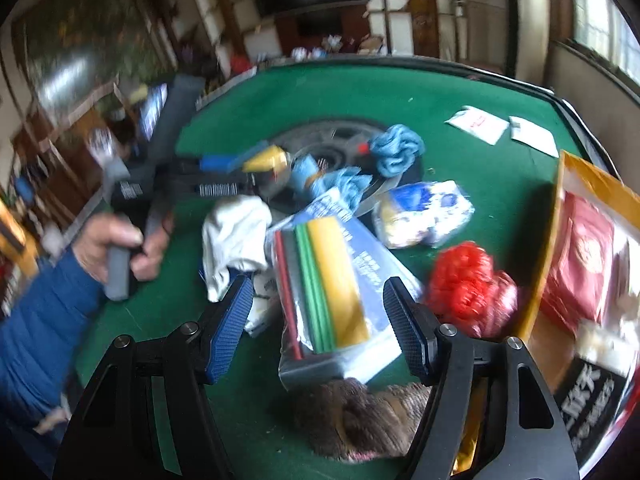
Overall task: Organize soft objects
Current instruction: 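Grasp the blue-yellow strip bag with the left gripper while the right grasps the red-green strip bag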
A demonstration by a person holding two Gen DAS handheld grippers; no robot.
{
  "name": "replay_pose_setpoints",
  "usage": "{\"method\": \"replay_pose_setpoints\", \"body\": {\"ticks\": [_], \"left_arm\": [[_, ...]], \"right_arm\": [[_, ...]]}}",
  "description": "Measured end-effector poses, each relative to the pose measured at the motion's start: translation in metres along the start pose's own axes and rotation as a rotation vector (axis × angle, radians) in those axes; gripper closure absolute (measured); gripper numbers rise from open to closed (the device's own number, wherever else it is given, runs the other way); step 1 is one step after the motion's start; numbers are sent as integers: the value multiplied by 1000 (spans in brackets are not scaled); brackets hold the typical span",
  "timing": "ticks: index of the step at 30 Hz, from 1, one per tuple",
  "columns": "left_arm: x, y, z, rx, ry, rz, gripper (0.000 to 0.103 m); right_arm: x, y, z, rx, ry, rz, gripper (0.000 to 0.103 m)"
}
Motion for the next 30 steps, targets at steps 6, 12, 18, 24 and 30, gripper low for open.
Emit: {"method": "replay_pose_setpoints", "body": {"ticks": [6, 12, 18, 24, 30], "left_arm": [[-9, -2, 0, -4, 48, -16, 57], [-9, -3, 0, -4, 56, -19, 57], [-11, -1, 0, 3, 68, -33, 58], [-1, 17, 1, 110, 44, -124, 58], [14, 39, 3, 228, -6, -202, 58]], "right_arm": [[7, -29, 2, -107, -25, 60, 57], [4, -8, -25, 86, -91, 25, 63], [12, -7, -13, 213, -149, 1, 63], [22, -10, -9, 212, -137, 76, 63], [17, -7, -13, 228, -120, 78, 63]]}}
Point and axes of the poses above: each gripper's, at about its wrist camera, not at the fingertips, and y roughly against the way its jaws point, x to its right, z to its underside, the point moved 2 cm from there along -y, roughly the way its jaws point, and after that the axes turned 15 degrees about -z, right-handed, at the moved point
